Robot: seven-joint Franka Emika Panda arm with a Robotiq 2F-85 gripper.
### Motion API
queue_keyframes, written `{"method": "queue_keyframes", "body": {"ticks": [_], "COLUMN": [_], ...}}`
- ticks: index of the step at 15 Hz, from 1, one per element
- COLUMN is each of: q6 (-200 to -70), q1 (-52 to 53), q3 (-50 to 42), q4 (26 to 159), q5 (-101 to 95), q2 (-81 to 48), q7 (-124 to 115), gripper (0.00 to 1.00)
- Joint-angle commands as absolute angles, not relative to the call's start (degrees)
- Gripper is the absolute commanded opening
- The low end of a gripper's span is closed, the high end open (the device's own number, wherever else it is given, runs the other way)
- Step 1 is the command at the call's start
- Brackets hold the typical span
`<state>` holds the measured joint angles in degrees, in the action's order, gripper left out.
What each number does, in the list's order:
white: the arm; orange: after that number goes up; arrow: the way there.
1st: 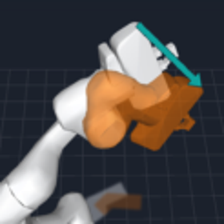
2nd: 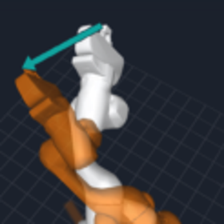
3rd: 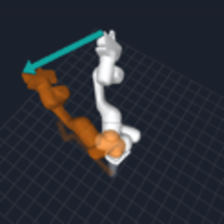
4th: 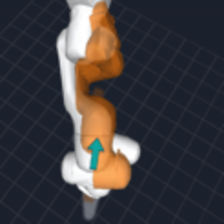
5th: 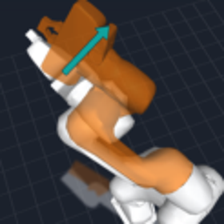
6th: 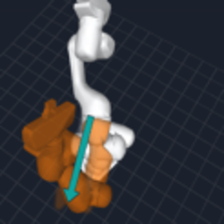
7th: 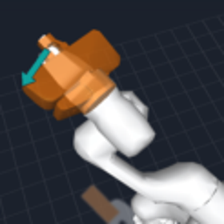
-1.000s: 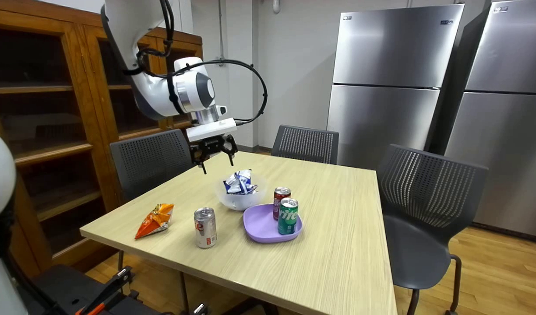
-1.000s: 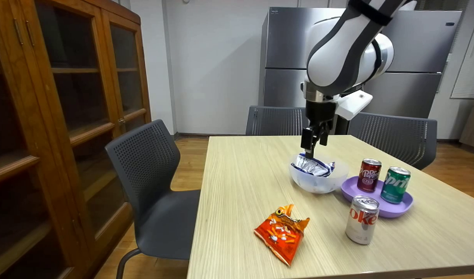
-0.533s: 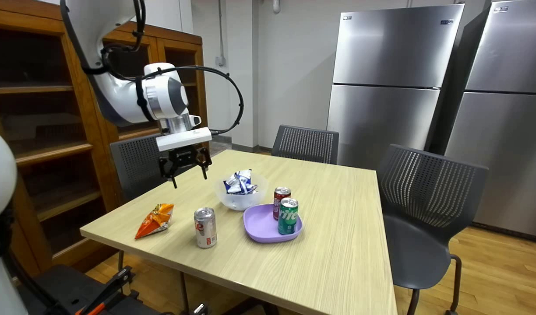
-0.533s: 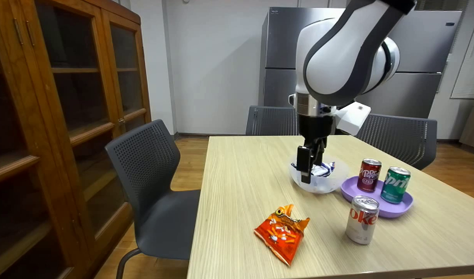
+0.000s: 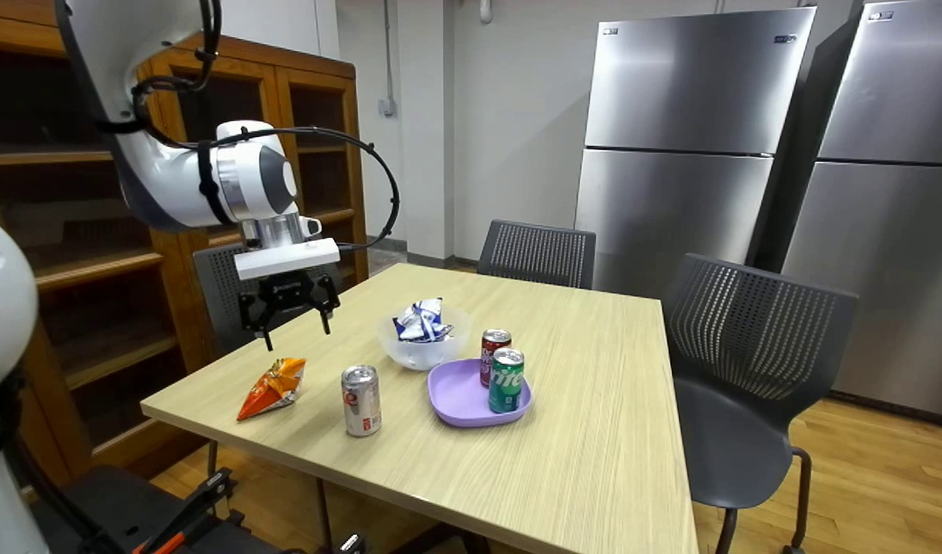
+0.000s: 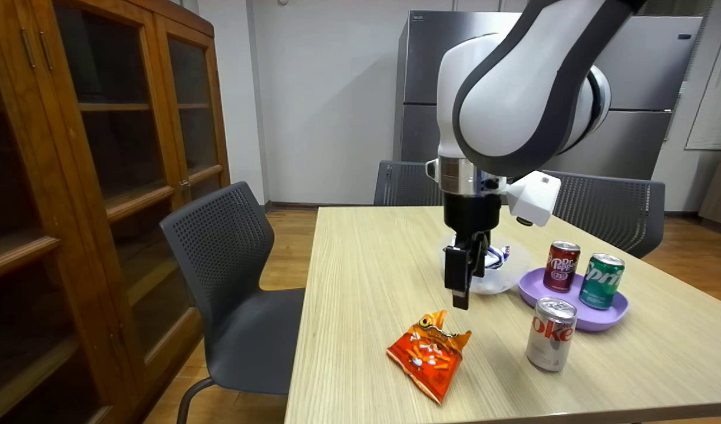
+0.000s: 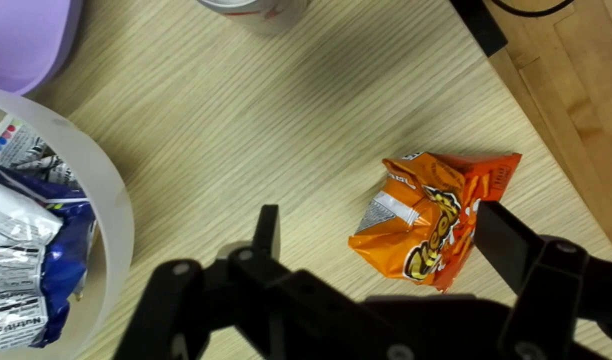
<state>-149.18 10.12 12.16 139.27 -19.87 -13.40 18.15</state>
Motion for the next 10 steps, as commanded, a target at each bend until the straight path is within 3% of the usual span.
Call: {"method": "queue_keyframes", "body": {"ticks": [1,10], "q6": [-149.1,-150.4], "q1": [10.6,12.1], "q3": [11.9,11.1], "q4": [139.4,140.3], "q5": [-19.6,-23.1], "q2": [-13.3,-13.0], "q7": [18.3,15.1], "gripper": [1.00,1.00]}}
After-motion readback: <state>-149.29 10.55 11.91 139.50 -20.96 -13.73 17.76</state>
